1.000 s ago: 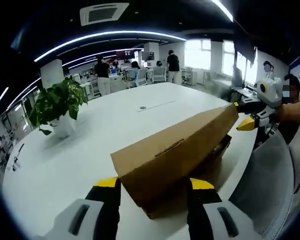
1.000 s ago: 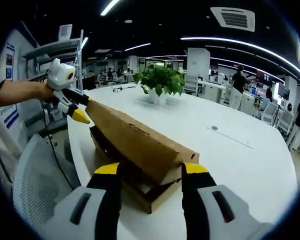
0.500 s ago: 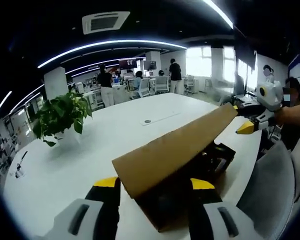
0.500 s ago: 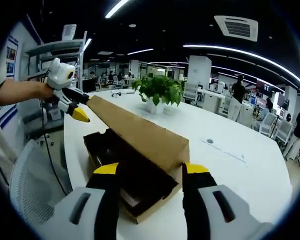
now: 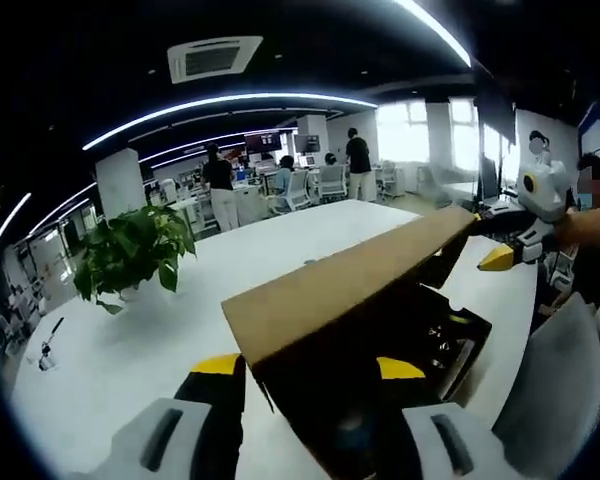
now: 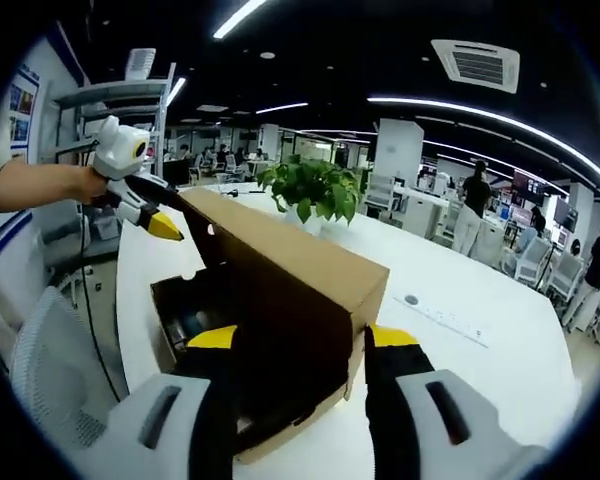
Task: Operate the shoe box by opening the lid, removing the specified soft item, and placing it in the target area until the item is outside and the box remains undamaged.
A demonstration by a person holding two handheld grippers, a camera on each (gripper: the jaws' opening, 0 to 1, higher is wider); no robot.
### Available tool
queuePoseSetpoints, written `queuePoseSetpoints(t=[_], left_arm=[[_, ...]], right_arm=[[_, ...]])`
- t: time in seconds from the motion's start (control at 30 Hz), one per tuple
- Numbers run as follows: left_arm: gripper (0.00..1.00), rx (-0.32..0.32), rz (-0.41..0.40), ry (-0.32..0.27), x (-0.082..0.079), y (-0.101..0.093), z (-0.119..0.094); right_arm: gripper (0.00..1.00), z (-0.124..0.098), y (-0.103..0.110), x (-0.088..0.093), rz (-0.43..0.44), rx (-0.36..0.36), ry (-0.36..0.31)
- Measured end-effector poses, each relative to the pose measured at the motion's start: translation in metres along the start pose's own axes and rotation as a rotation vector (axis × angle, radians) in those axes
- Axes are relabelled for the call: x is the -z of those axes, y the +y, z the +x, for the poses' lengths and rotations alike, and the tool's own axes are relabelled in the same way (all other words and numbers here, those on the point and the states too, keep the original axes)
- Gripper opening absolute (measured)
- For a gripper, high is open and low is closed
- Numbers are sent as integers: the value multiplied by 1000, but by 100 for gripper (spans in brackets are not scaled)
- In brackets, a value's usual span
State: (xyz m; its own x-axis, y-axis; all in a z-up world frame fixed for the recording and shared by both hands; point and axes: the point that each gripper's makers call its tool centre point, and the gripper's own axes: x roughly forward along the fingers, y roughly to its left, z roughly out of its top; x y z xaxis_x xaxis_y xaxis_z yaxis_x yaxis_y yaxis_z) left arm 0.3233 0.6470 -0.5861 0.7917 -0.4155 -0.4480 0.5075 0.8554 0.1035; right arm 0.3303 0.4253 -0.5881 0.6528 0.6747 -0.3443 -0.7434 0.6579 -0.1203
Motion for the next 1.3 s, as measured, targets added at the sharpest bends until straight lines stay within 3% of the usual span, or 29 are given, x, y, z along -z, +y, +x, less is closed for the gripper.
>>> queuePoseSetpoints(t=[0.3,0.63,0.87,1.13,1.3], left_arm=[[44,-34,29,-15,-10,16,14],[31,-76,23,-37,-17,37,28],[19,-120,17,-43,-19,54,39],[6,-165,6,-45,-20,71,48],[5,-175,-3,-41,-21,77,55]], right_arm=[[46,11,-14,-7,-13,3,-2],[44,24,-30,-11,-8,13,-4],[33,31,-48,-12,5,44,-3],[30,40,-59,-12,16,67,-5],[27,44,-66,-12,21,80,-6]])
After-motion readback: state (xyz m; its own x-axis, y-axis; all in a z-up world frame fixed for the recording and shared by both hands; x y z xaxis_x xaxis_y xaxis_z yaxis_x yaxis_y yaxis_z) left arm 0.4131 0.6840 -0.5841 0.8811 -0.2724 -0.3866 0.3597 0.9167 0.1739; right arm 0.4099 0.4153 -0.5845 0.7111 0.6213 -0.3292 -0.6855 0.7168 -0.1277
